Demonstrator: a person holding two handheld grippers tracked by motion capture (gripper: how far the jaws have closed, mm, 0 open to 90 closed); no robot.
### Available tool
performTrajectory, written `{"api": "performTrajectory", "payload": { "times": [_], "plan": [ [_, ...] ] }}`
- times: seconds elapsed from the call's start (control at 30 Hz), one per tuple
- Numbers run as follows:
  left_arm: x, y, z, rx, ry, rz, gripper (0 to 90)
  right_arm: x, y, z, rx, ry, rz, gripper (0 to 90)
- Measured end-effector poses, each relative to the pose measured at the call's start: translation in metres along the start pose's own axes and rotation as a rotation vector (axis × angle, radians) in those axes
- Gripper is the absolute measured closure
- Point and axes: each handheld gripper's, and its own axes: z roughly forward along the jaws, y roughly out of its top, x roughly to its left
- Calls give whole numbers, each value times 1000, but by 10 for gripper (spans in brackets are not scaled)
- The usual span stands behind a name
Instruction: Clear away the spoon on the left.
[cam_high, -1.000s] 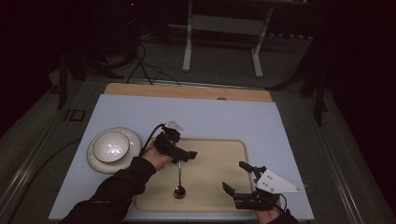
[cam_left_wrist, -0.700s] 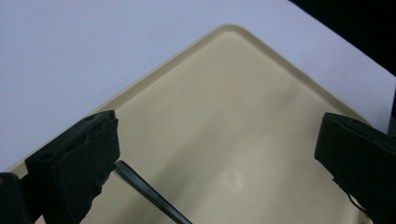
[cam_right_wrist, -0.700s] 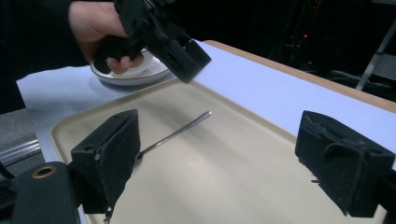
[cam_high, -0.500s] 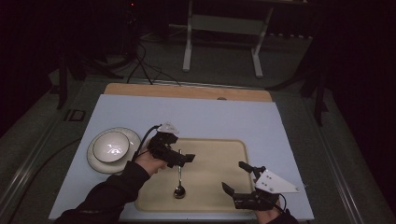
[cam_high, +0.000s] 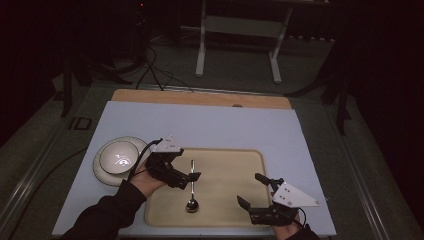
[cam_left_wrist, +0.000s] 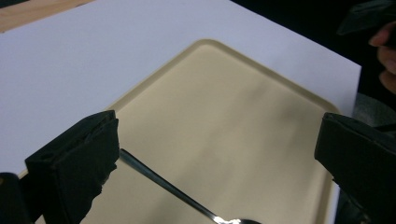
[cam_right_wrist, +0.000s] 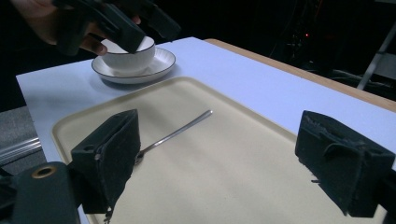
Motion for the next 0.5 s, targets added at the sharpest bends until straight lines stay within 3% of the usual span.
{"api": "performTrajectory", "payload": {
  "times": [0.2, 0.27, 0.5],
  "plan": [
    [-12, -3, -14, -18, -16, 12, 8, 0, 0, 0, 1, 2, -1, 143],
    [-16, -5, -17, -2, -4, 22, 7, 0, 0, 0, 2, 2, -1, 143],
    [-23, -14, -25, -13, 1, 28, 8, 1, 0, 0, 2, 4, -3, 143]
  ]
}}
